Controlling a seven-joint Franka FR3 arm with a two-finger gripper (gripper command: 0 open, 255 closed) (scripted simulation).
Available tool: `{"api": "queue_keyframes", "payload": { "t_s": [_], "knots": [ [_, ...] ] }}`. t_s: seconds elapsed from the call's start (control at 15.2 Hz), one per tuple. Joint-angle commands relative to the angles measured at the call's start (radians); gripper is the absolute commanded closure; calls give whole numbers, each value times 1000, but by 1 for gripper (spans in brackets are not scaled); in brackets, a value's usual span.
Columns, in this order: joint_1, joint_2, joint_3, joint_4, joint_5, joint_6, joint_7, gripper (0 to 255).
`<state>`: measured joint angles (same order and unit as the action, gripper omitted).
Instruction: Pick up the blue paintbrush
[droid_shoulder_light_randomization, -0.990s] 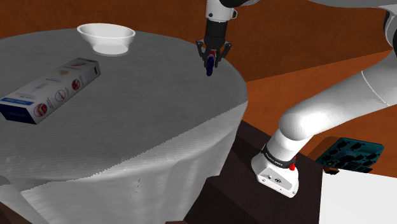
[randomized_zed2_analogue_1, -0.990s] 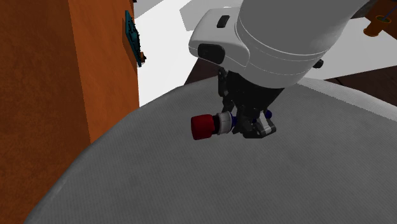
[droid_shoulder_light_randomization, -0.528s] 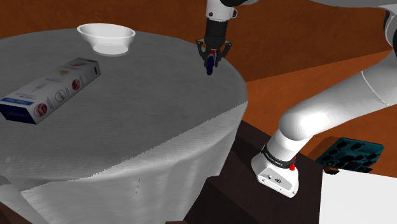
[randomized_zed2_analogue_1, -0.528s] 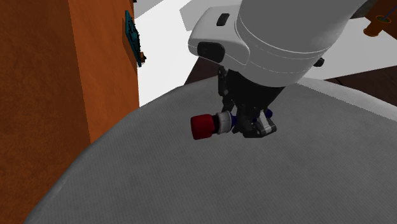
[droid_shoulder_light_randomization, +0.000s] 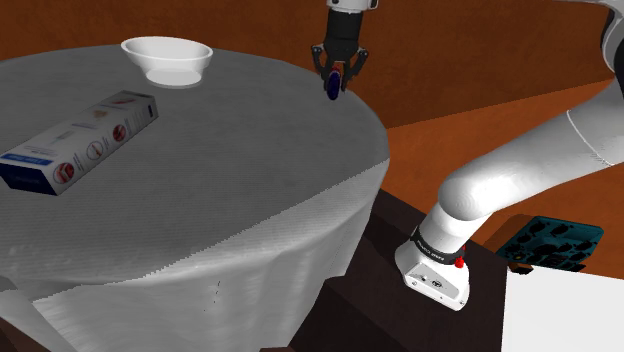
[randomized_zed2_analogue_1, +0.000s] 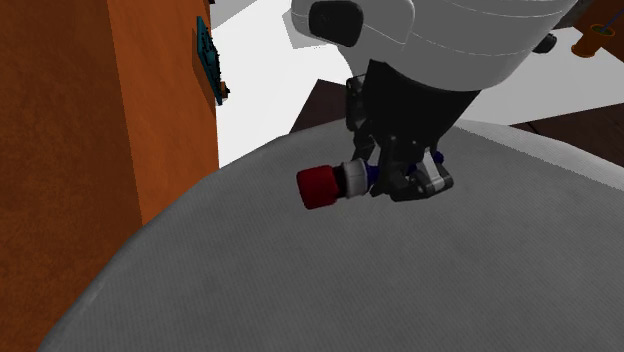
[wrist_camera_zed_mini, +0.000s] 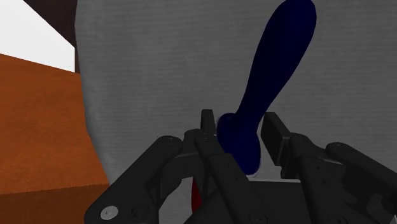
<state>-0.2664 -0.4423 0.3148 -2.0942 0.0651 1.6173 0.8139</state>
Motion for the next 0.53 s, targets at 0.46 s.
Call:
{"api": "queue_keyframes", "payload": {
  "t_s": [0.46],
  "knots": [
    [-5,15,-5,113,-7,-98,-1,255]
  ]
}}
